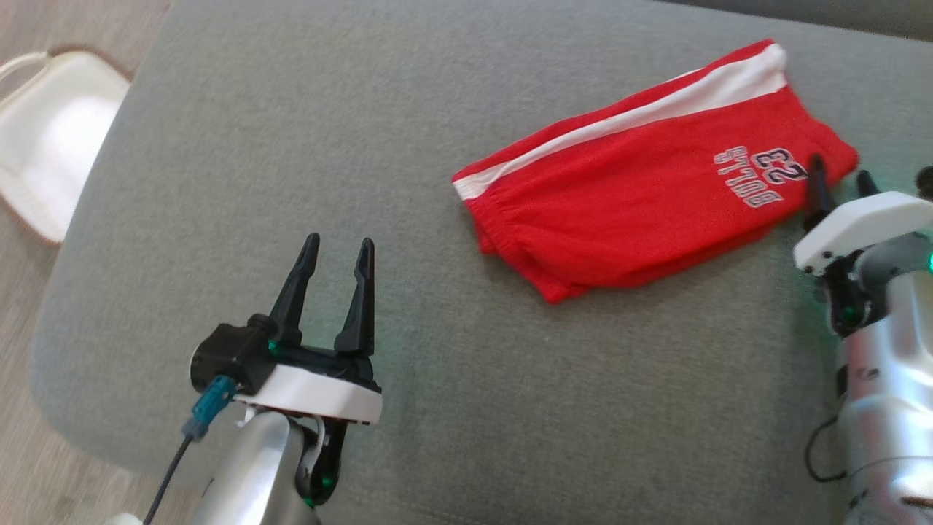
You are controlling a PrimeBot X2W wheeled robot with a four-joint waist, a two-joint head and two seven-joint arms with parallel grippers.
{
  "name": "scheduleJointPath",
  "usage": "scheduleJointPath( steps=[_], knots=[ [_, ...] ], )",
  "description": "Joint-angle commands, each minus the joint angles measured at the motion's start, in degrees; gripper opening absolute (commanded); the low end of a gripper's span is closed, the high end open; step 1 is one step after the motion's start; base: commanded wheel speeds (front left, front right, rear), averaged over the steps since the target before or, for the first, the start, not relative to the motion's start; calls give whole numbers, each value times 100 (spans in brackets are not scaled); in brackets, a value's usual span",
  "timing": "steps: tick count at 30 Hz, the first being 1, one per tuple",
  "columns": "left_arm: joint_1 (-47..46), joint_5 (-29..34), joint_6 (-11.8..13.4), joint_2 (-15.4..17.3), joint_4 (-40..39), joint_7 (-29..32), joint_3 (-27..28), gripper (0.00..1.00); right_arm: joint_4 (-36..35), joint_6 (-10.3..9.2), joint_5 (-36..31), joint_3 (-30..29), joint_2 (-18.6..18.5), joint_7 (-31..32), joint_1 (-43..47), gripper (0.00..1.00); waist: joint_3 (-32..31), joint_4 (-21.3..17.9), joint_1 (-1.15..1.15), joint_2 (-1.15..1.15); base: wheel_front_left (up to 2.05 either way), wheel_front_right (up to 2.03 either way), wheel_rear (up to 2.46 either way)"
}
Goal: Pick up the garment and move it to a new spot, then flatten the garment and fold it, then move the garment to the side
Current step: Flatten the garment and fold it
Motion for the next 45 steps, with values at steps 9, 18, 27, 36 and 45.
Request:
scheduleJointPath(
  steps=[9, 18, 27, 36, 45],
  knots=[
    [-219, -190, -33, 21, -168, -55, -16, 100, 931, -4, -815, -380, -218, -204, -641, 100, 252, 292, -1, 0, 0, 0, 0],
    [-219, -227, 21, 20, -129, -55, -58, 100, 1456, -4, -1078, -46, -194, -473, -841, 0, 209, 213, -1, 0, 0, 0, 0],
    [-95, -186, 38, 20, -70, -55, 11, 100, 1523, -4, -570, 120, -127, -1268, -659, 0, -160, -102, -1, 0, 0, 0, 0],
    [196, -78, 19, 19, -76, -55, 204, 100, 1194, -4, 180, 1, -92, -1537, 249, 0, -687, -567, -1, 0, 0, 0, 0],
    [355, -51, 0, 19, -87, -55, 148, 100, 609, -4, 352, -396, -55, -1613, 915, 0, -866, -669, -1, 0, 0, 0, 0]
  ],
)
